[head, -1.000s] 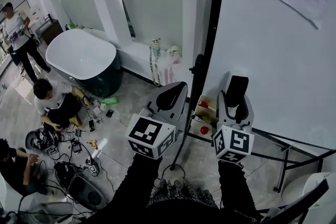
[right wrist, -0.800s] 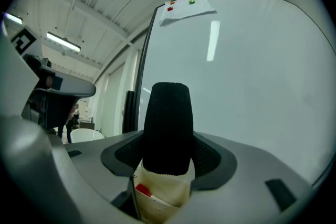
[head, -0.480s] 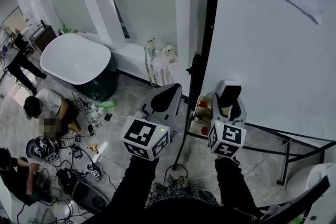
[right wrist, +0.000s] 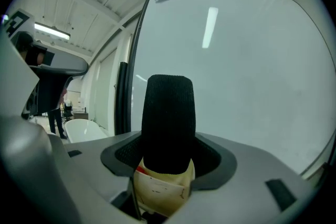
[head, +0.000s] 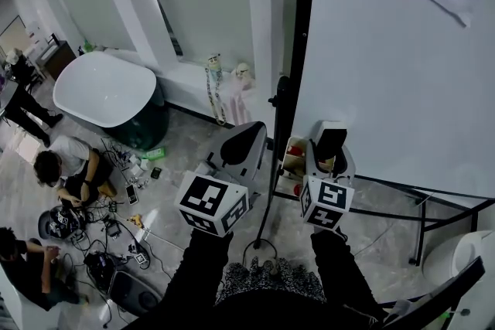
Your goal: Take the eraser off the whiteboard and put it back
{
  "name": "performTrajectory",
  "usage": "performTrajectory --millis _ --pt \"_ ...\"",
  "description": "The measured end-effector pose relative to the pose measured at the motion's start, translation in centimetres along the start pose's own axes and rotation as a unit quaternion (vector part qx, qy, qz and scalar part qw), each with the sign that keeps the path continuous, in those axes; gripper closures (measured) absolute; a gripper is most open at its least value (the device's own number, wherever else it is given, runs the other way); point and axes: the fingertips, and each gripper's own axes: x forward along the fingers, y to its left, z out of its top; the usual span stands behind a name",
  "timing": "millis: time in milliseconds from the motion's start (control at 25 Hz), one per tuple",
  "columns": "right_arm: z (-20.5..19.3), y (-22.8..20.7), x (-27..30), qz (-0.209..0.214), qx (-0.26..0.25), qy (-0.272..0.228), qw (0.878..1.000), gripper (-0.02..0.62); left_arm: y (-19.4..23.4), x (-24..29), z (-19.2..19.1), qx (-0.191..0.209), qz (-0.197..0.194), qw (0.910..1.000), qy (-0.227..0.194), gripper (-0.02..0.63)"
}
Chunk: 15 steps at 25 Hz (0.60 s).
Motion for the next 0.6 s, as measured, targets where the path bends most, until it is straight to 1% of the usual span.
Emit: performTrajectory --millis 200,360,600 --pt "-1.4 -0.1 0.1 -0.008 0.000 0.025 1.000 0.327 0.2 0.0 -0.2 0.000 -0.001 1.0000 0.000 0.601" --pt "-1.7 -0.1 0.1 -0.009 -0.002 0.024 1.000 0.327 0.2 0.3 -0.4 0.005 0.000 1.0000 0.003 0.601" --pt "-1.7 0.2 0.1 0.011 -0.005 0.025 1.000 0.325 -0.2 0.8 -0.6 0.000 -0.008 1.0000 0.003 0.601"
